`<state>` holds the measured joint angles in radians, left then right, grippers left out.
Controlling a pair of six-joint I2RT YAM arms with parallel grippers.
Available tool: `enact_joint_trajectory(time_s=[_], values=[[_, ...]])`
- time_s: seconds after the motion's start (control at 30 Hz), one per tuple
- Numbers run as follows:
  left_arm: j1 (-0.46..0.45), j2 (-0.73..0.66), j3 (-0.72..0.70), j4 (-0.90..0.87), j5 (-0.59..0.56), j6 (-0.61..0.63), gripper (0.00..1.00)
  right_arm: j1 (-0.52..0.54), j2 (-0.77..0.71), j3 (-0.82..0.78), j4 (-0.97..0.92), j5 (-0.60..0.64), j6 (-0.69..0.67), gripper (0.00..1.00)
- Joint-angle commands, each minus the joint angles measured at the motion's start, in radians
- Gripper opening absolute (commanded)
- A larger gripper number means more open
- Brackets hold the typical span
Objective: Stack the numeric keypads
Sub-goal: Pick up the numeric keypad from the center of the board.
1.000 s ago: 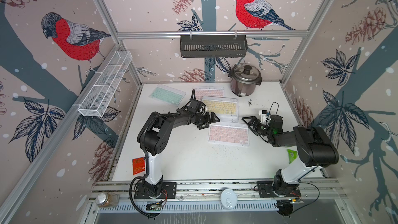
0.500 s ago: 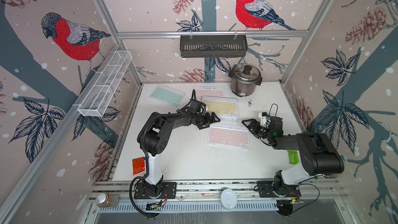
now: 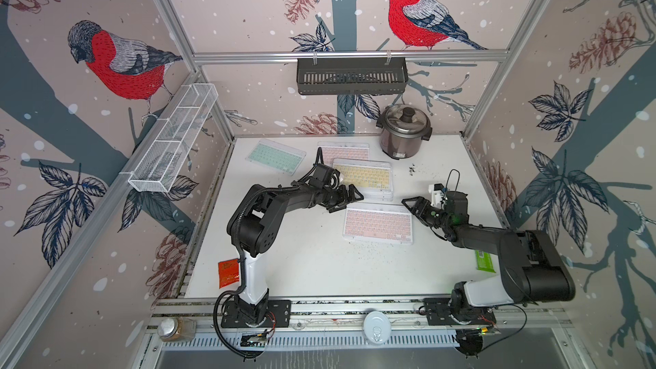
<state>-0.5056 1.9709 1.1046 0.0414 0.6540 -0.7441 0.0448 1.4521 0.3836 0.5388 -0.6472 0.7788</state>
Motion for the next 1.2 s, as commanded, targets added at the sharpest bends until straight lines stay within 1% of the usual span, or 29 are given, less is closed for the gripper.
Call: enact_joint_trajectory(time_s=[0.0,0.07,0.13,0.2,0.4,0.63,0.73,0.87,1.0,1.1,1.17], values=[[-0.014,0.033,-0.023,-0.152,-0.066,-0.005,0.99,0.012,-0.006,0.008,0.001,-0.138,-0.014,0.66],[-0.014,0.033,-0.024,-0.15,-0.066,-0.003,0.99,0.013,-0.006,0.011,-0.003,-0.145,-0.023,0.61],[-0.014,0.034,-0.026,-0.149,-0.064,-0.003,0.99,0.013,-0.009,0.012,-0.001,-0.157,-0.028,0.6],[-0.013,0.036,-0.027,-0.145,-0.065,-0.003,0.99,0.016,-0.015,0.011,-0.005,-0.164,-0.036,0.57],[-0.014,0.037,-0.028,-0.141,-0.06,-0.006,0.99,0.033,-0.049,0.006,0.018,-0.179,-0.035,0.56],[-0.013,0.03,-0.03,-0.142,-0.059,-0.006,0.99,0.038,-0.07,0.017,0.001,-0.141,-0.004,0.57],[-0.013,0.029,-0.033,-0.14,-0.059,-0.006,0.99,0.037,-0.072,0.021,-0.019,-0.12,-0.004,0.55],[-0.014,0.029,-0.038,-0.136,-0.058,-0.008,0.99,0.038,-0.069,0.014,0.02,-0.115,0.045,0.52],[-0.013,0.023,-0.043,-0.132,-0.059,-0.01,0.99,0.043,-0.08,0.0,0.065,-0.098,0.134,0.56],[-0.014,0.018,-0.045,-0.13,-0.057,-0.012,0.99,0.05,-0.109,-0.005,0.072,-0.067,0.188,0.56],[-0.014,0.017,-0.045,-0.13,-0.057,-0.012,0.99,0.059,-0.124,0.004,0.06,-0.05,0.201,0.56]])
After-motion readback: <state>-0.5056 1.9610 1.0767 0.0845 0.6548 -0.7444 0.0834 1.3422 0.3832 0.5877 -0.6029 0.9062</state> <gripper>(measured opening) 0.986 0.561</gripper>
